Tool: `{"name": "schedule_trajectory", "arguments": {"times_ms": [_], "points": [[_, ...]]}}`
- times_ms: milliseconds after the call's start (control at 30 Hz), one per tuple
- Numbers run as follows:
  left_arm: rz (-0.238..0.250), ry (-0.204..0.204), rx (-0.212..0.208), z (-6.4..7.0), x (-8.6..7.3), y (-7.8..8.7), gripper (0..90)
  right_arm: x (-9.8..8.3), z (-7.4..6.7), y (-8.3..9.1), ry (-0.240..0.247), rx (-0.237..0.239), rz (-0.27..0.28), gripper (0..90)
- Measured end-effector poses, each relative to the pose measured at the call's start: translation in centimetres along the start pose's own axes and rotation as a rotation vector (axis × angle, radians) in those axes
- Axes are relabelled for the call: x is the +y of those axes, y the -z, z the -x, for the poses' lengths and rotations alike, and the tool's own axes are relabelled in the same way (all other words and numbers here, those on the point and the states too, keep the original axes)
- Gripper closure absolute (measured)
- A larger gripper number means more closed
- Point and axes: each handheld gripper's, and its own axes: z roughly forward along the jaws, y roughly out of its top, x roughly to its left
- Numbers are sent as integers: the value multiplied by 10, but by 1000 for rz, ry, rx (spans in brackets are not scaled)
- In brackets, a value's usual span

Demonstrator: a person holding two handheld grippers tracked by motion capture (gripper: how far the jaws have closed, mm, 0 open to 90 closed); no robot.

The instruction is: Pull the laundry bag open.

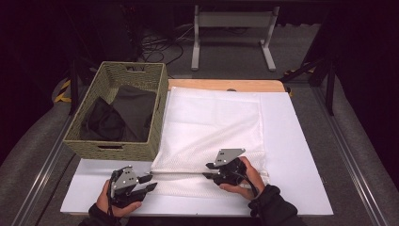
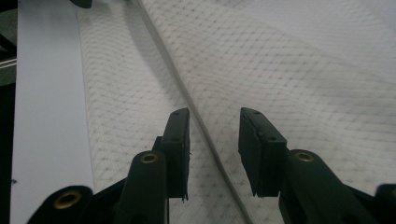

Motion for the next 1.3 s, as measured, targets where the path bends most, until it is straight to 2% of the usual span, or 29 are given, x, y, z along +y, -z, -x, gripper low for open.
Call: {"name": "schedule_trajectory", "arguments": {"times_ms": [33, 67, 100, 167, 233, 300, 333, 367, 567, 633, 800, 900, 933, 1000, 1033, 1100, 1233, 1267, 1300], "points": [[-4, 0, -6, 1, 0, -1, 678, 0, 1, -5, 4, -11, -14, 625], [-8, -5, -4, 1, 0, -1, 708, 0, 3, -9, -7, 14, -12, 619], [-11, -3, -14, 2, 1, -2, 733, 0, 4, -13, -12, 14, -22, 629], [-35, -23, -38, 5, 2, -7, 792, -1, 6, -19, -11, -7, -43, 676], [-72, -44, -47, 7, 4, -13, 833, -1, 8, -20, -34, 6, -25, 766], [-74, -48, -50, 8, 4, -15, 849, -1, 8, -20, -31, 8, -24, 801], [-77, -35, -58, 6, 5, -16, 882, -1, 9, -17, -38, -2, -21, 868], [-76, -31, -64, 5, 5, -16, 893, -1, 10, -16, -43, -2, -12, 884], [-79, -27, -77, 1, 5, -16, 895, -1, 10, -9, -47, -39, 5, 893], [-81, -27, -77, 2, 5, -16, 895, -1, 11, -6, -46, -68, 15, 894], [-77, -20, -77, 0, 4, -15, 895, -5, 17, -3, -78, -118, 8, 890], [-74, -8, -75, -1, 3, -14, 894, -8, 19, -6, -92, -123, -6, 812], [-74, -8, -75, -1, 3, -14, 895, -8, 19, -6, -92, -123, -6, 812], [-75, -16, -70, -2, 3, -14, 894, -9, 20, -9, -114, -130, -17, 657], [-74, -17, -68, -2, 3, -14, 894, -9, 20, -9, -114, -130, -17, 657], [-75, -9, -73, -1, 3, -13, 894, -12, 21, -11, -132, -101, -28, 570], [-75, -11, -72, -2, 2, -13, 894, -13, 23, -10, -135, -94, -29, 607], [-76, -10, -71, -3, 2, -13, 894, -13, 23, -10, -133, -99, -29, 652], [-76, -11, -70, -3, 2, -13, 895, -15, 23, -10, -133, -97, -19, 762]]}}
